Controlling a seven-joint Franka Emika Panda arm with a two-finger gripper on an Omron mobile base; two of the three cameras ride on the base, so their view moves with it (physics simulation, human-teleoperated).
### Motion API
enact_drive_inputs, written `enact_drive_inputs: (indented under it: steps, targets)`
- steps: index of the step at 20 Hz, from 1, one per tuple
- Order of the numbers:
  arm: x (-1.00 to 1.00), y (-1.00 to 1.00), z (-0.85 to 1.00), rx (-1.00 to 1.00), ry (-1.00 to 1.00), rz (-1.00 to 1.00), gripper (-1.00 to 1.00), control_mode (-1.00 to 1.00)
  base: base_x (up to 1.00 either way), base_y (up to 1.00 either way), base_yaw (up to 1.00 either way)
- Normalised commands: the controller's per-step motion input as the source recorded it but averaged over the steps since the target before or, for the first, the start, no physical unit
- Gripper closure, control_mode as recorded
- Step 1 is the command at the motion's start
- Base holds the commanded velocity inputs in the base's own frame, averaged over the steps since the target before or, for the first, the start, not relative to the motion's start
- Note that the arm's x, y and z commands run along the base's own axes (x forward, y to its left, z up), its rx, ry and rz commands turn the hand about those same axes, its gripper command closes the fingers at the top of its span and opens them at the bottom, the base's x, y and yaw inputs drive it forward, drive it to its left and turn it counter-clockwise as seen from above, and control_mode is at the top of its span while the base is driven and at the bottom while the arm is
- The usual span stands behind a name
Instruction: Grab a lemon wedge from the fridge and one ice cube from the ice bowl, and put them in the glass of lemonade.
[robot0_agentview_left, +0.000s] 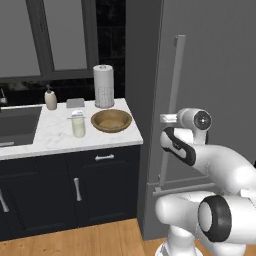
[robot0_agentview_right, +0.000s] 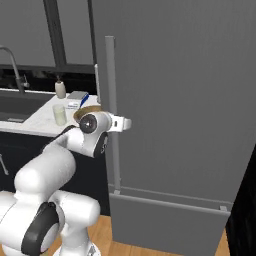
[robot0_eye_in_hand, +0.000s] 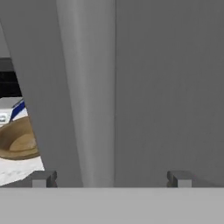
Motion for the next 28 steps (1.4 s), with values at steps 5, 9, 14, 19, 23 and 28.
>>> enact_drive_inputs:
  steps: [5, 9, 14, 19, 23, 28]
  targets:
    - [0.66, 0.00, 0.00, 0.00, 0.00, 0.00, -1.00, -1.00, 0.00, 0.00, 0.00]
    - [0.65, 0.00, 0.00, 0.00, 0.00, 0.00, -1.00, -1.00, 0.00, 0.00, 0.00]
    - [0.60, 0.00, -0.07, 0.00, -0.01, 0.00, -1.00, -1.00, 0.00, 0.00, 0.00]
    - [0.56, 0.00, -0.03, 0.00, 0.02, 0.00, -1.00, -1.00, 0.00, 0.00, 0.00]
    - [-0.01, 0.00, 0.04, 0.00, 0.10, 0.00, 1.00, -1.00, 0.00, 0.00, 0.00]
    - [-0.08, 0.00, 0.21, 0.00, 0.07, 0.00, 1.00, -1.00, 0.00, 0.00, 0.00]
